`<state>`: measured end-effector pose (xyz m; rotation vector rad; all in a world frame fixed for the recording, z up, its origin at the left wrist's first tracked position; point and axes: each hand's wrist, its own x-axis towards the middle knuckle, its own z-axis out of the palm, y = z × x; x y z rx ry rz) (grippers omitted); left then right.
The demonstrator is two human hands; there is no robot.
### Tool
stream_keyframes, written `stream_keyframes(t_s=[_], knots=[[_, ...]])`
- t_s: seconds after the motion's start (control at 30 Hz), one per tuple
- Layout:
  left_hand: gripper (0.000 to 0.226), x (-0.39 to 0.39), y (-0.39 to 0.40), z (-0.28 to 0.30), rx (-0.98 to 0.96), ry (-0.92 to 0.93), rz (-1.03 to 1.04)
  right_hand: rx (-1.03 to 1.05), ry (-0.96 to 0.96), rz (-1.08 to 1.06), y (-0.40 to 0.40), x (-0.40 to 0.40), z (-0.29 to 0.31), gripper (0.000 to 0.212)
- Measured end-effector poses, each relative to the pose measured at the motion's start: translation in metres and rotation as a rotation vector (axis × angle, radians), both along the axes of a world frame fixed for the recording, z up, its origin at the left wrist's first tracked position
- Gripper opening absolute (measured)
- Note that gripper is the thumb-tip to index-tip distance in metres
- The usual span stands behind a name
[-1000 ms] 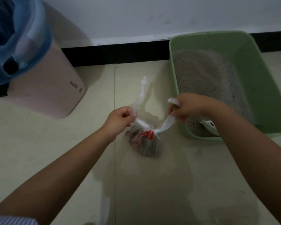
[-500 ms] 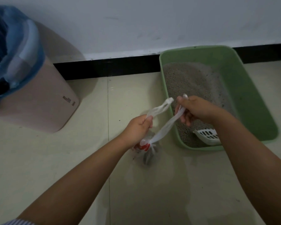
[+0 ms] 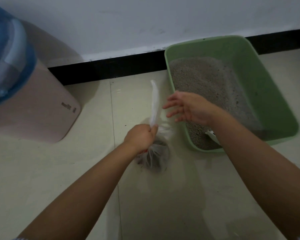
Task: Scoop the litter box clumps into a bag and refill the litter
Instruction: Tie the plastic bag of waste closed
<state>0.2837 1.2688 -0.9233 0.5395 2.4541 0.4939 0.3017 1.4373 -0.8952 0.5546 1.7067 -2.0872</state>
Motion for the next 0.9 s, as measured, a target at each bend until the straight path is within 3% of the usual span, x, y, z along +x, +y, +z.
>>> stream_keyframes(t_s=[0.03,0.13,0.23,0.27,0.33,0.47,0.6,0.77,0.9], knots=[[0.054,-0.003,-0.003,0.001,0.054,-0.041,0.052,0.055,-0.025,0.065,-0.003,0.001,0.0,0.021],[0.049,-0.012,-0.013,0.0,0.257,-0.268,0.254,0.338,-0.12,0.361,-0.011,0.004,-0.005,0.05],[0.048,-0.017,-0.019,0.002,0.333,-0.358,0.324,0.521,-0.148,0.6,-0.02,0.006,-0.008,0.019],[0.047,-0.018,-0.02,0.003,0.333,-0.373,0.314,0.531,-0.122,0.614,-0.021,0.005,-0.007,0.013],[0.041,-0.021,-0.022,0.004,0.34,-0.416,0.302,0.576,-0.073,0.606,-0.018,0.003,-0.001,0.029],[0.034,-0.024,-0.027,0.006,0.451,-0.582,0.249,0.732,-0.007,0.639,-0.003,-0.005,0.025,0.034],[0.027,-0.033,-0.035,0.006,0.523,-0.779,0.169,0.701,0.017,0.694,-0.005,-0.004,0.042,0.035],[0.022,-0.036,-0.047,-0.005,0.609,-0.968,0.4,0.483,-0.058,0.884,-0.02,0.011,0.033,0.034],[0.023,-0.034,-0.054,-0.008,0.6,-0.964,0.375,0.294,-0.206,0.935,-0.024,0.021,0.011,0.032]])
